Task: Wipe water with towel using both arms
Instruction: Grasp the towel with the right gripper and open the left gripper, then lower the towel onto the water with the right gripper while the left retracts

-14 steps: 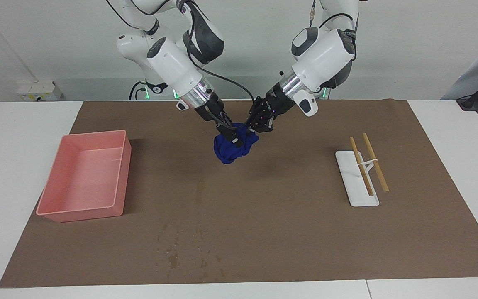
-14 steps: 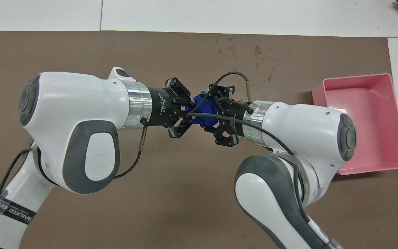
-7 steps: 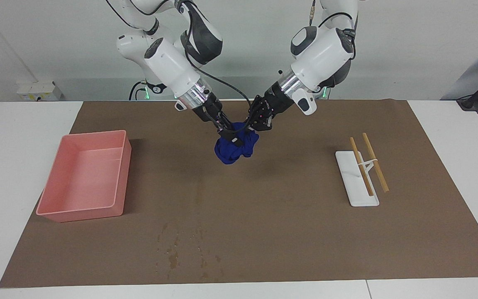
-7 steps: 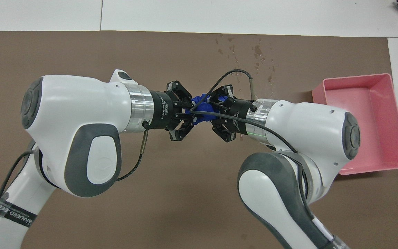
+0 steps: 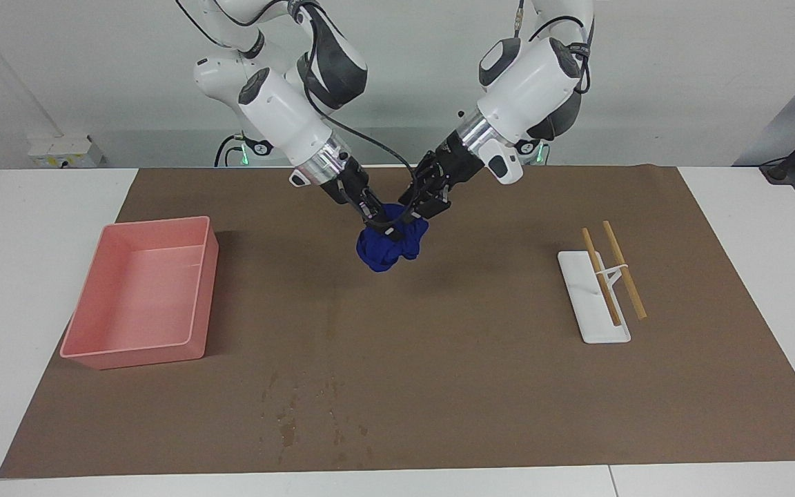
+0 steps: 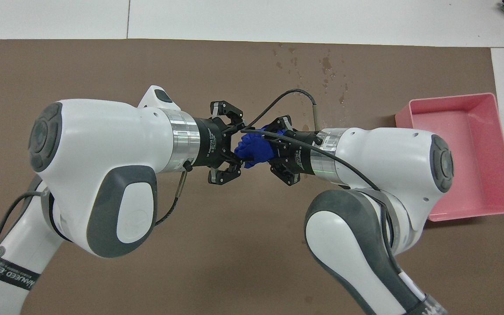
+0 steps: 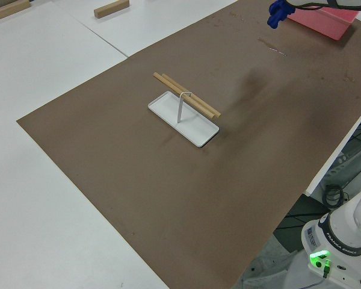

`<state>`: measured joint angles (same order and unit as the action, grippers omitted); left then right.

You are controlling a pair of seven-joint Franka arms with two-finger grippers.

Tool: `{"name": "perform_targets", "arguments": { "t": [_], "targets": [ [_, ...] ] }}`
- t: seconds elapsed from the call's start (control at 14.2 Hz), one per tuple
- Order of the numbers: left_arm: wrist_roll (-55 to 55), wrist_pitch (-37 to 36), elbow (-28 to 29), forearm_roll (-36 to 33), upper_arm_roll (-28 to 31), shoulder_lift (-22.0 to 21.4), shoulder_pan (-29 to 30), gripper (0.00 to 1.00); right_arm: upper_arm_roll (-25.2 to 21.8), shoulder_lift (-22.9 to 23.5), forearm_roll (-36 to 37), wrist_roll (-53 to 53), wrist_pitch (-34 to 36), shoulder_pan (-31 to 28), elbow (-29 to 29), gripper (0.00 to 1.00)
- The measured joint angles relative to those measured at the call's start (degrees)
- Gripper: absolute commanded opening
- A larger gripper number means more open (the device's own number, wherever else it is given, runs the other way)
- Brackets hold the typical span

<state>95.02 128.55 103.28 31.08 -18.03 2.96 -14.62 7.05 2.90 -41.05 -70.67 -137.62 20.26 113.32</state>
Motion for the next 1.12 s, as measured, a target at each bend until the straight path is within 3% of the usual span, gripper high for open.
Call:
{"name": "perform_targets", "arguments": {
  "t": [0.28, 0.56, 0.84, 1.12],
  "targets": [
    [-11.9, -0.7, -0.1, -12.0, 1.2, 0.0, 0.9, 1.0, -0.1, -0.2, 8.2, 13.9, 10.2, -1.9, -0.1, 0.0],
    [-35.0, -10.9, -4.1, -21.0, 1.6, 0.1, 5.9, 1.0, -0.1, -1.0, 17.8, 23.7, 18.7, -3.6, -0.2, 0.0],
    [-57.8, -24.7, -10.0, -30.1, 1.8, 0.7, 10.5, 1.0, -0.1, -1.2, 26.4, 40.3, 20.4, -8.1, 0.3, 0.0],
    [-75.7, -34.8, -13.9, -32.2, 2.0, 1.1, 14.4, 1.0, -0.4, 0.2, 27.0, 58.6, 20.7, -17.3, 1.8, 0.0]
  ]
}}
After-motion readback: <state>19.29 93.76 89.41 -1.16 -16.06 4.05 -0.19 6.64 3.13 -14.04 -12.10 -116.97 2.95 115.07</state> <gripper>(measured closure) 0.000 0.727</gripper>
